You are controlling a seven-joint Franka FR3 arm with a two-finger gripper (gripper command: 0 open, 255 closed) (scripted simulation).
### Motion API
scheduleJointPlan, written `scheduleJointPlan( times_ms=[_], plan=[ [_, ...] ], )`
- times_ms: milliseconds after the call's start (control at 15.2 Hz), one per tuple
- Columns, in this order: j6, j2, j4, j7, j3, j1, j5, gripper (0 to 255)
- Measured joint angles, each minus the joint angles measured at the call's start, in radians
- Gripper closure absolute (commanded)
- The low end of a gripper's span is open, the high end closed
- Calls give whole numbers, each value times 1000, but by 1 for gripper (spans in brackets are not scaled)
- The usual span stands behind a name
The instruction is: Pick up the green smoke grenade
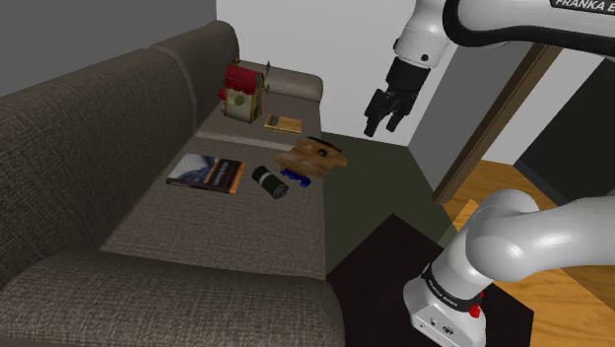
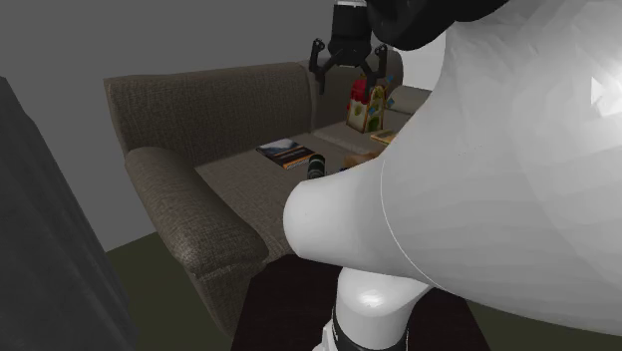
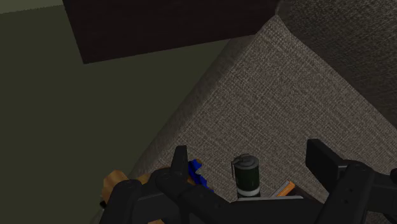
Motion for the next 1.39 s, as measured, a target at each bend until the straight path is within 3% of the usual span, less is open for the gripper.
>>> scheduleJointPlan(
  times_ms=[330, 990, 1386],
  plan=[
    [97, 79, -23, -7, 5, 4, 8, 0],
    [408, 442, 17, -34, 21, 13, 28, 0],
    [543, 682, 117, -45, 30, 20, 34, 0]
  ],
)
